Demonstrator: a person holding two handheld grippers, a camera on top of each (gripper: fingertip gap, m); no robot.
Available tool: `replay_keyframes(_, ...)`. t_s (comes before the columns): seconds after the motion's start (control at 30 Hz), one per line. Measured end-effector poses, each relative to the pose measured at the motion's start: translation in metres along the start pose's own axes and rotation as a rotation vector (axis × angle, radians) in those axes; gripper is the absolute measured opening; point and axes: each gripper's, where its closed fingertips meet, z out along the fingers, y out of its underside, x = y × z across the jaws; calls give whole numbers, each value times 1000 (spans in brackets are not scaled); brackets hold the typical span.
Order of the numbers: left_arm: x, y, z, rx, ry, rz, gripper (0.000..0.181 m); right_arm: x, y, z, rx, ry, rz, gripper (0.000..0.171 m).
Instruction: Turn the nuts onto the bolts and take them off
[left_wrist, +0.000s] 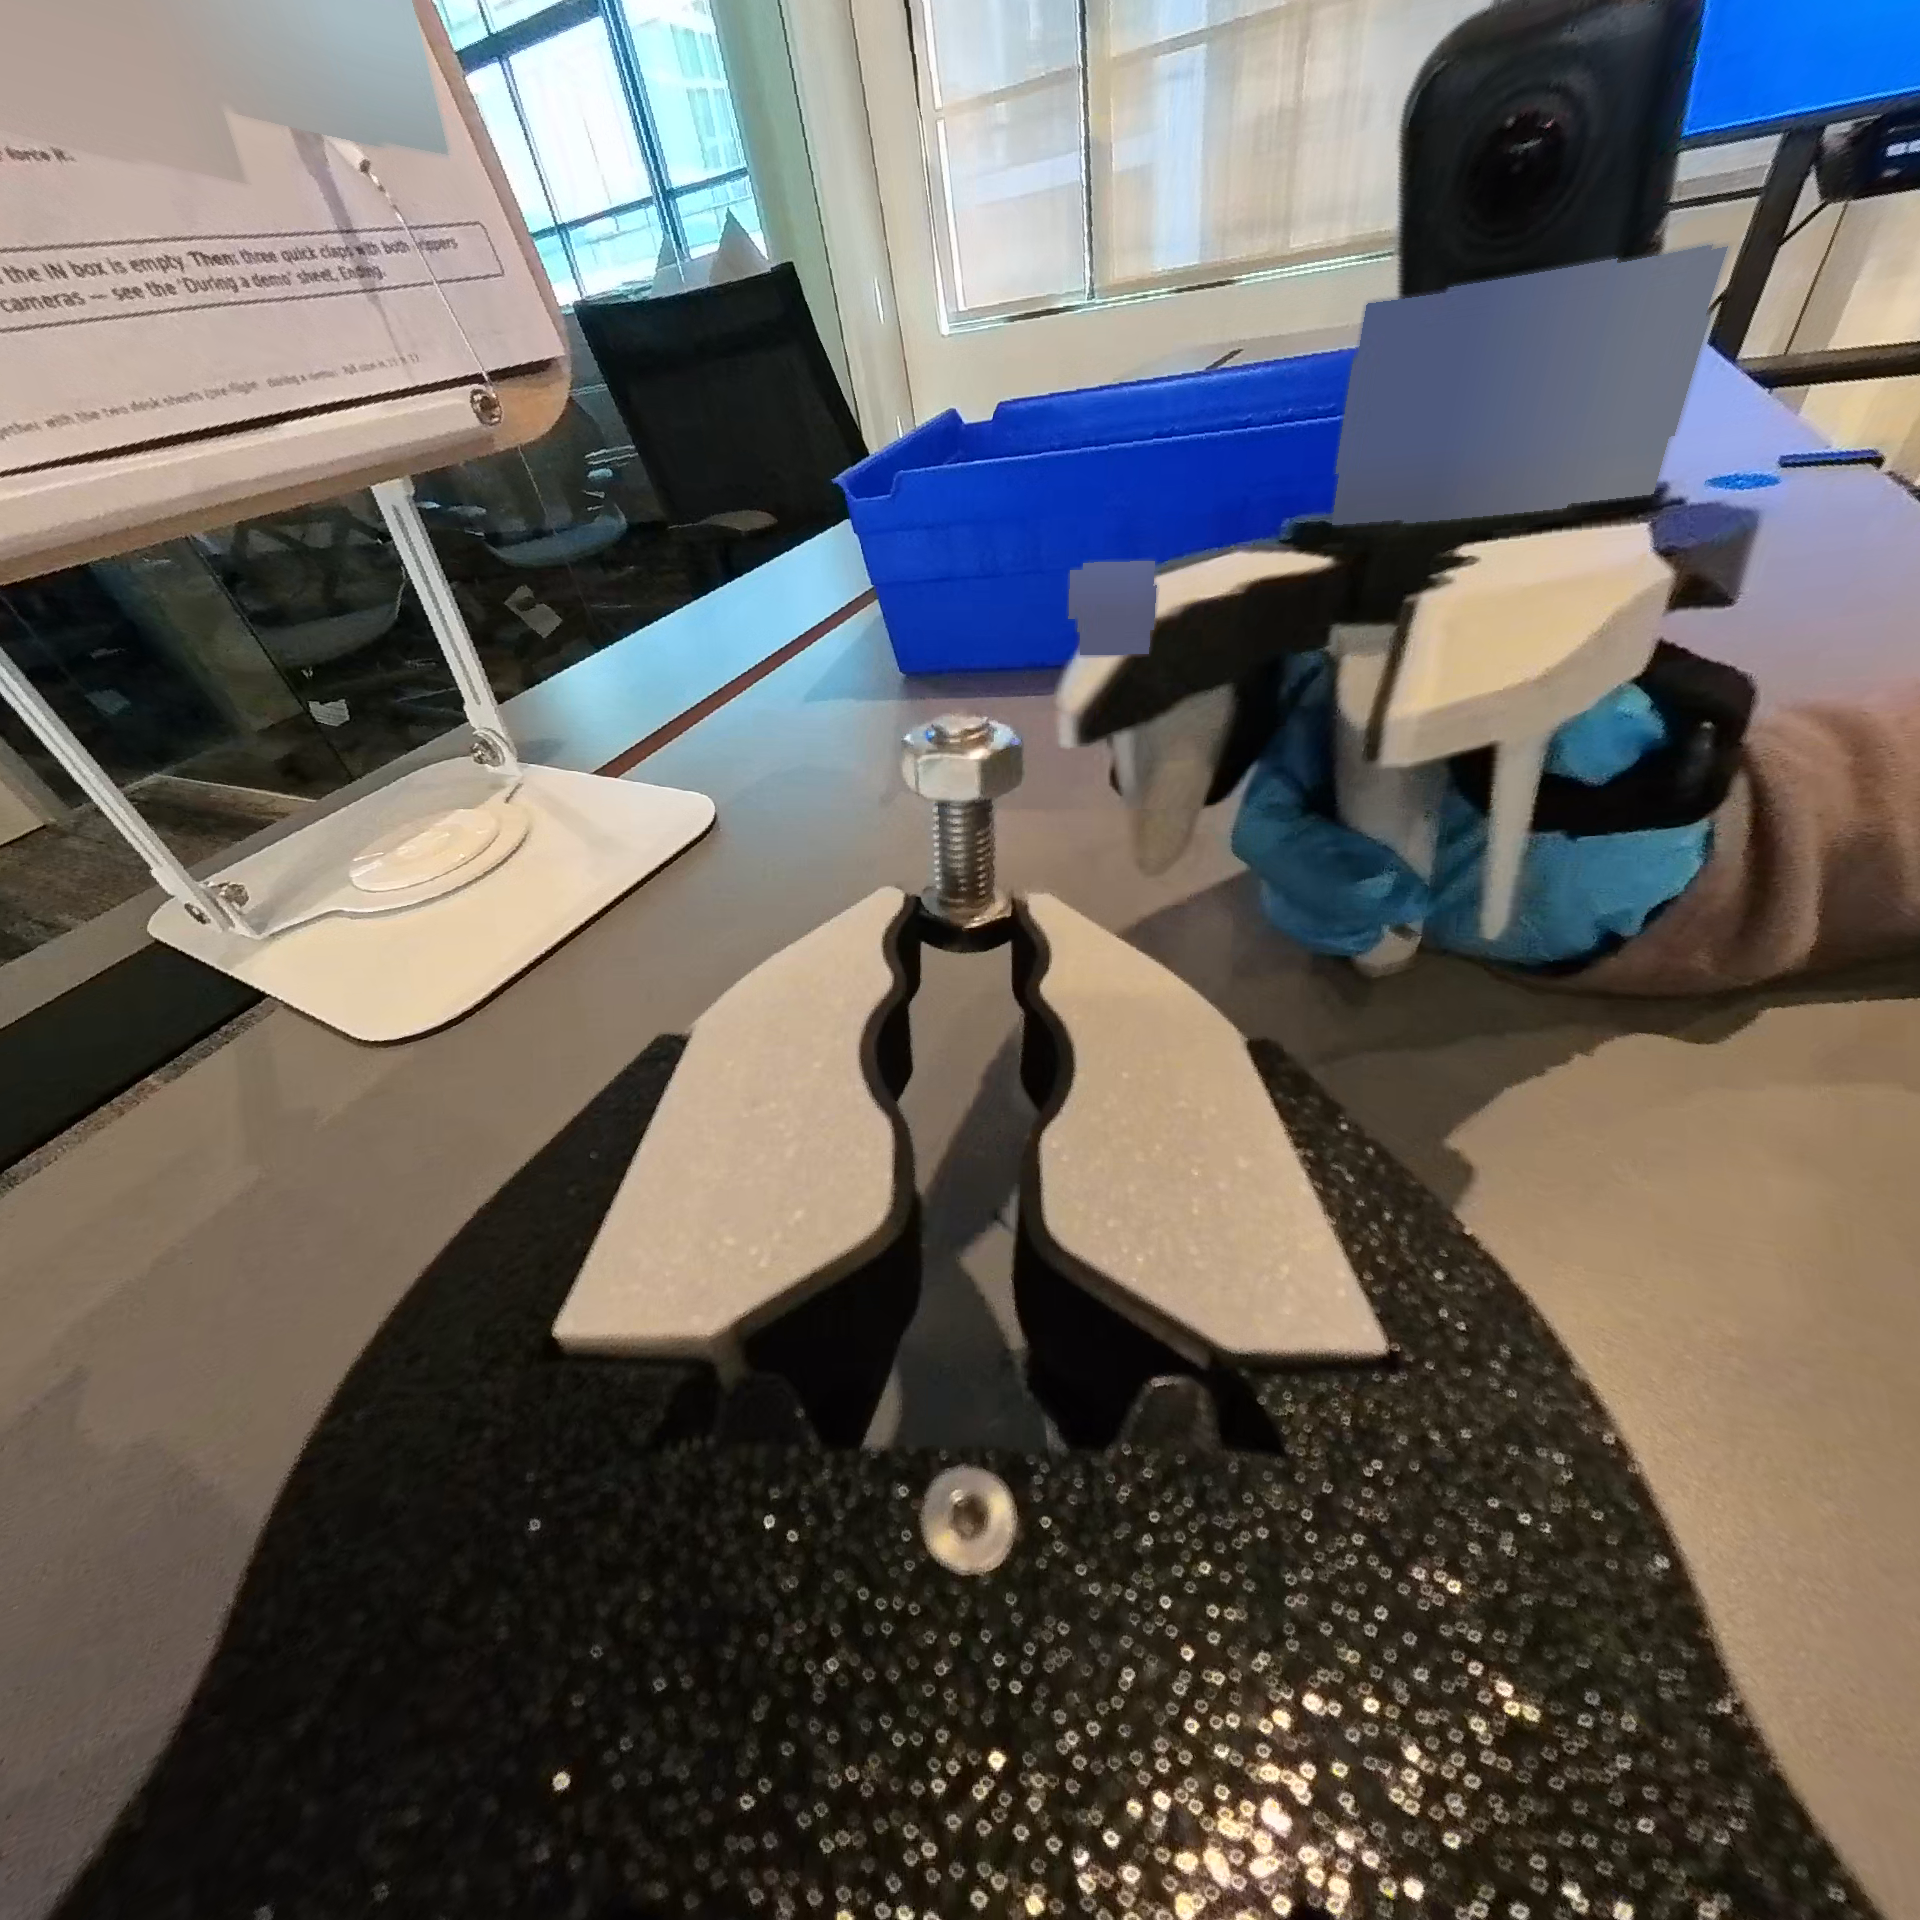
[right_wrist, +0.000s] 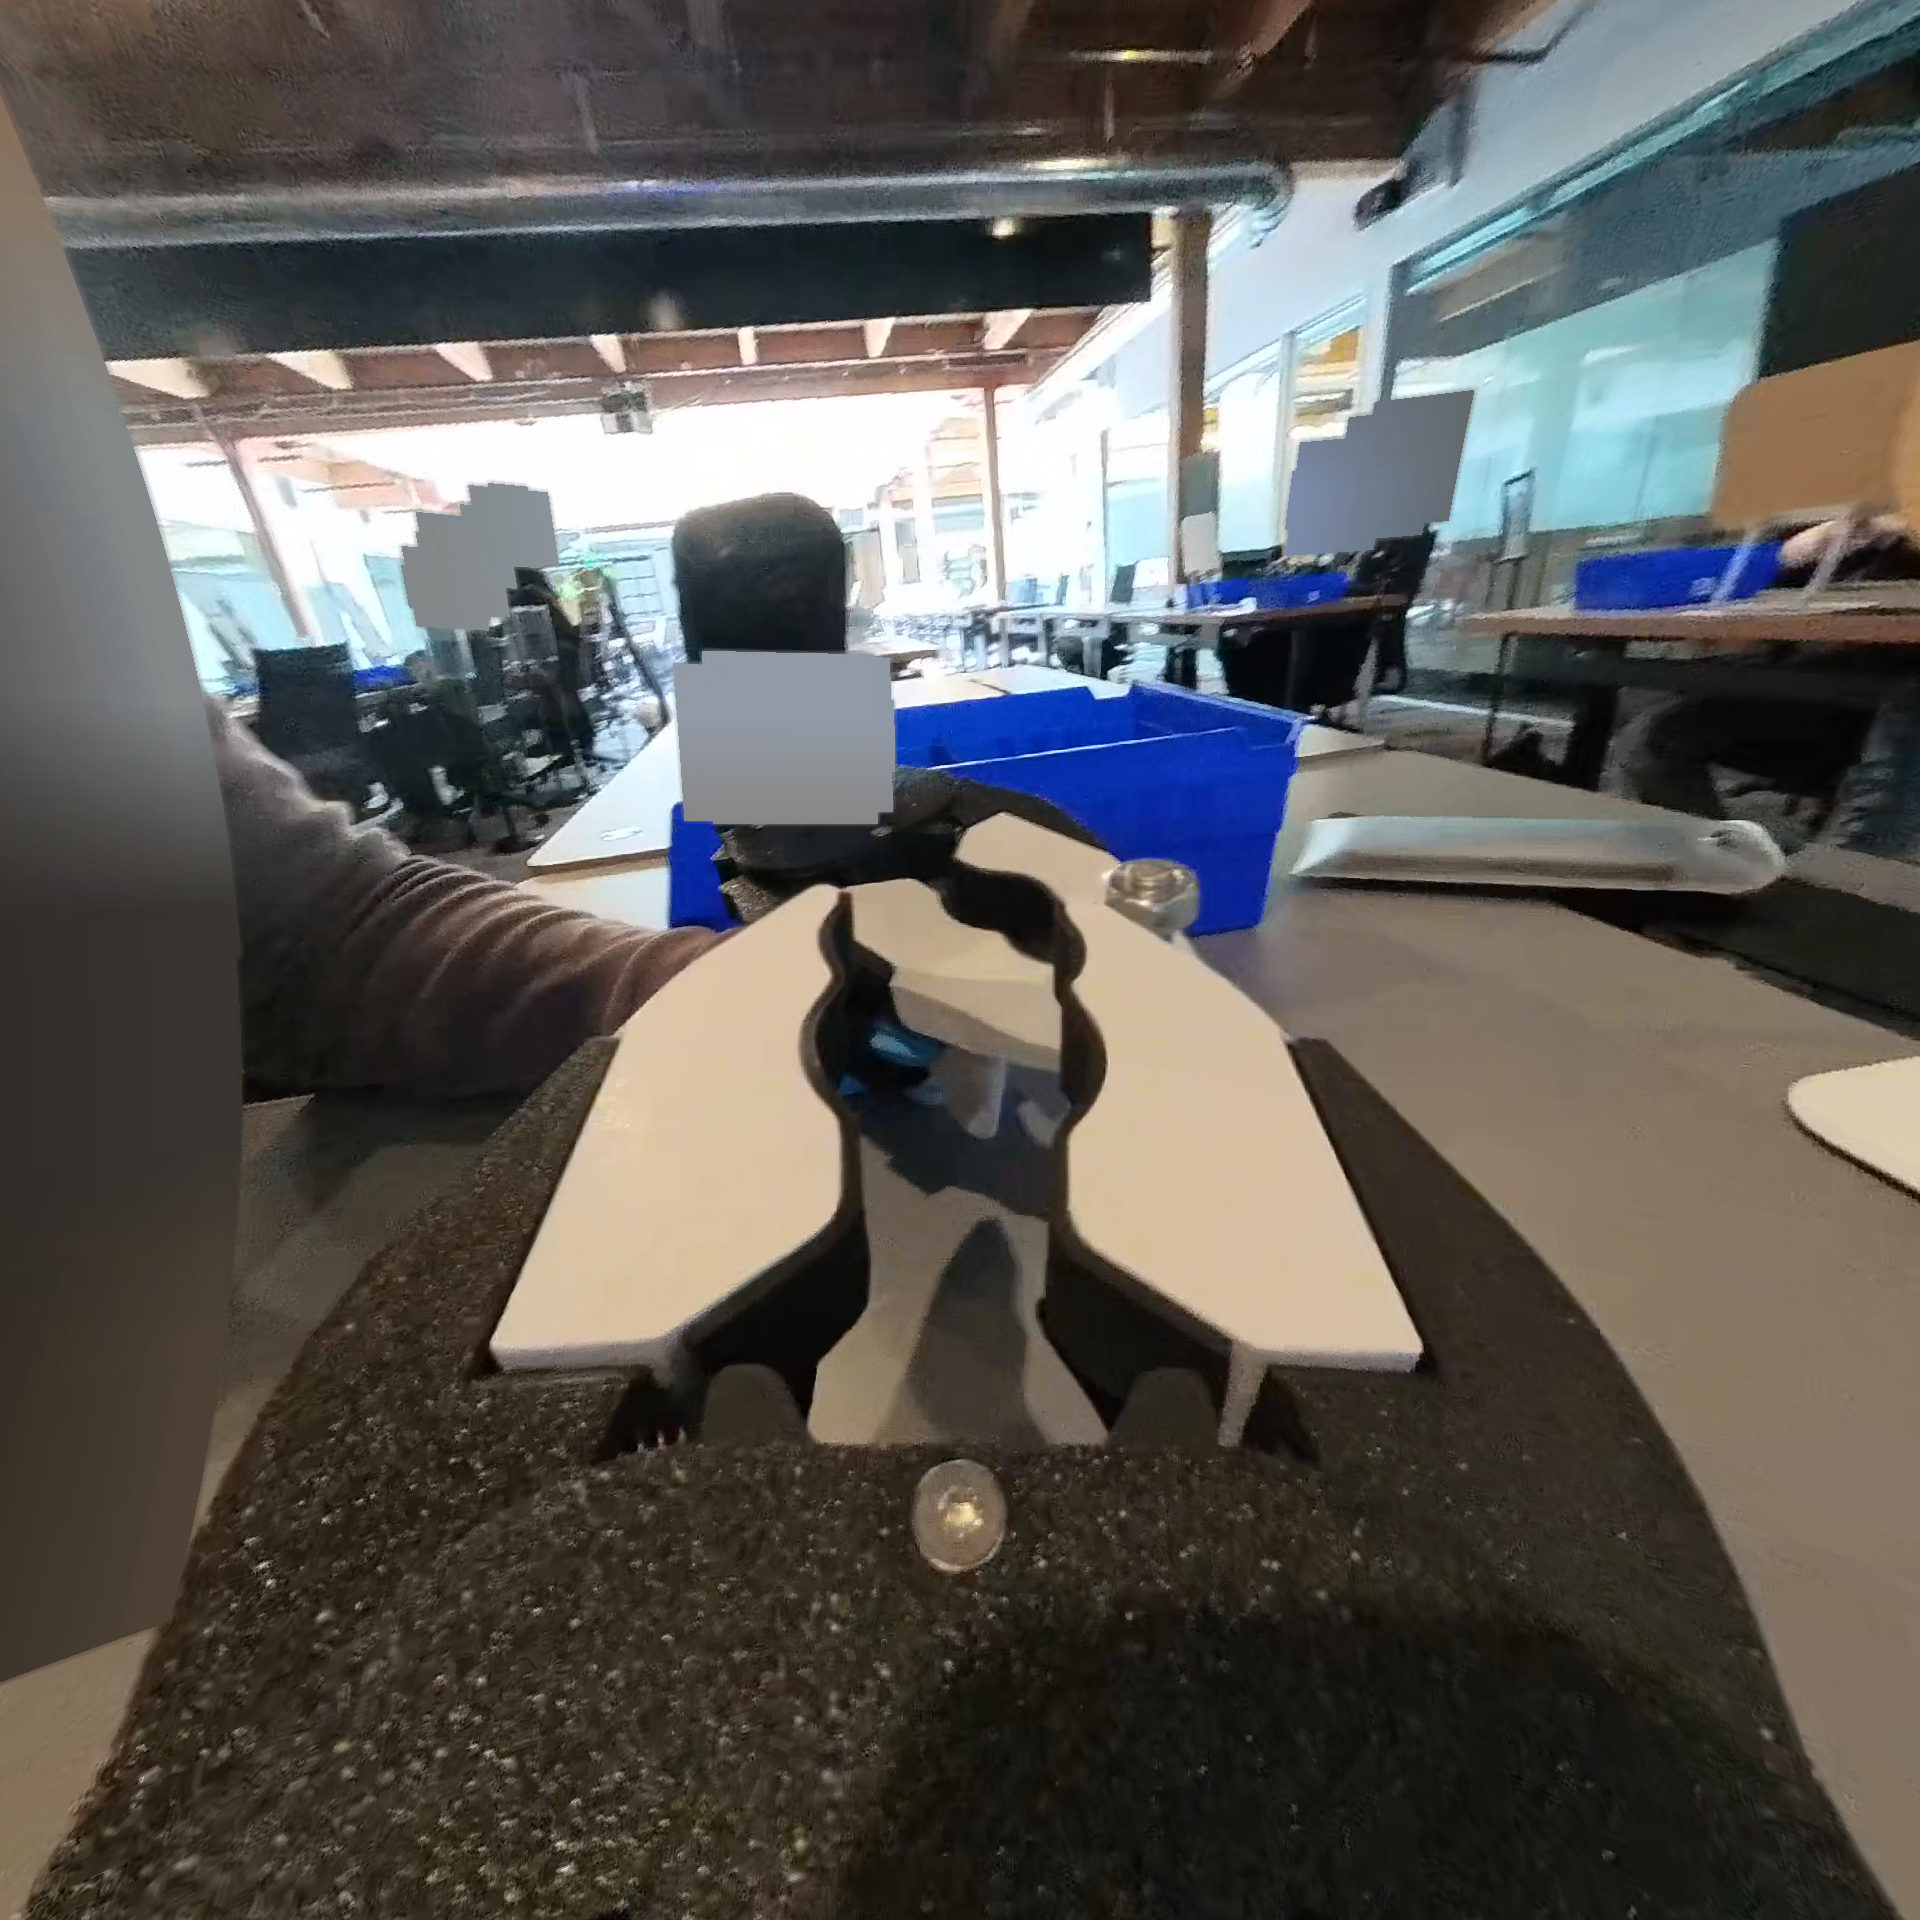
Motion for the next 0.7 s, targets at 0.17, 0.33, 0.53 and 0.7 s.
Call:
replay_keyframes(0.17, 0, 0, 0, -1, 1, 0, 16, 17, -1, 1, 23, 120, -72, 58)
replay_keyframes(0.33, 0, 0, 0, -2, 1, 3, 16, 18, 2, 4, 9, 121, -82, 62)
replay_keyframes(0.53, 0, 0, 0, -2, 1, 2, 16, 16, 4, 5, -1, 106, -64, 60)
replay_keyframes(0.7, 1, 0, 0, -3, 2, 3, 16, 15, 6, 7, -17, 96, -61, 59)
